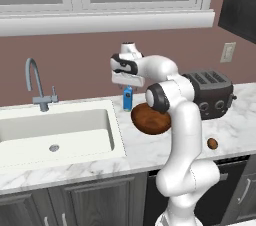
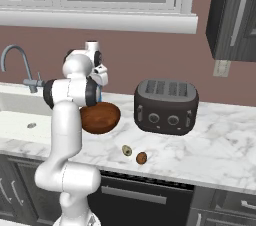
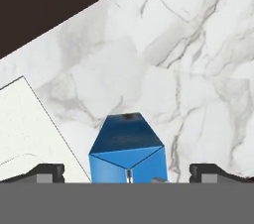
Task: Gather the eggs and milk located in the vicinity of the sink area and place them right next to the bowl.
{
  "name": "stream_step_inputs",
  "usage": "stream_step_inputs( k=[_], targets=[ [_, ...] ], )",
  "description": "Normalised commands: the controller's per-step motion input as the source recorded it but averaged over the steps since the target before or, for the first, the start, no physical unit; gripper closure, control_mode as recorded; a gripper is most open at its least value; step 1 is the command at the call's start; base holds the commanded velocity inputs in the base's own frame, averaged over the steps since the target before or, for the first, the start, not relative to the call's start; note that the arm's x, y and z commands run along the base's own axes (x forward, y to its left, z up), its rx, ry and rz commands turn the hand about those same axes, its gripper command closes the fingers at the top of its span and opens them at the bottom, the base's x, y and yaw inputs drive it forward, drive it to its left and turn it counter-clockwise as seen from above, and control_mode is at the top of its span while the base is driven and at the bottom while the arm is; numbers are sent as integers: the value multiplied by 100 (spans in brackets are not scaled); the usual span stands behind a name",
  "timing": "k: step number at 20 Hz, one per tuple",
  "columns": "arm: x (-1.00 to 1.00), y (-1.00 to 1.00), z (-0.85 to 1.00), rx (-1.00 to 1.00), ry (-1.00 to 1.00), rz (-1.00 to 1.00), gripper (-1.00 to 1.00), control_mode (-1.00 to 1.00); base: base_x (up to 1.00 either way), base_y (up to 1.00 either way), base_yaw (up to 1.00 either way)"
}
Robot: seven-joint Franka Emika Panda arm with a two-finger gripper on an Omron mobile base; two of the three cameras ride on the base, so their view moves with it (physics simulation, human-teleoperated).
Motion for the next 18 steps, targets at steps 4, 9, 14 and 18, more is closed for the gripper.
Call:
stream_step_inputs(
  k=[4, 9, 14, 18],
  targets=[
    [-1, 0, -31, 0, 0, 0, -100, -100, 0, 0, 0],
    [-1, 0, -9, 0, 0, 0, -100, -100, 0, 0, 0],
    [0, 0, 0, 0, 0, 0, 100, -100, 0, 0, 0],
    [0, 0, 0, 0, 0, 0, 100, -100, 0, 0, 0]
  ],
)
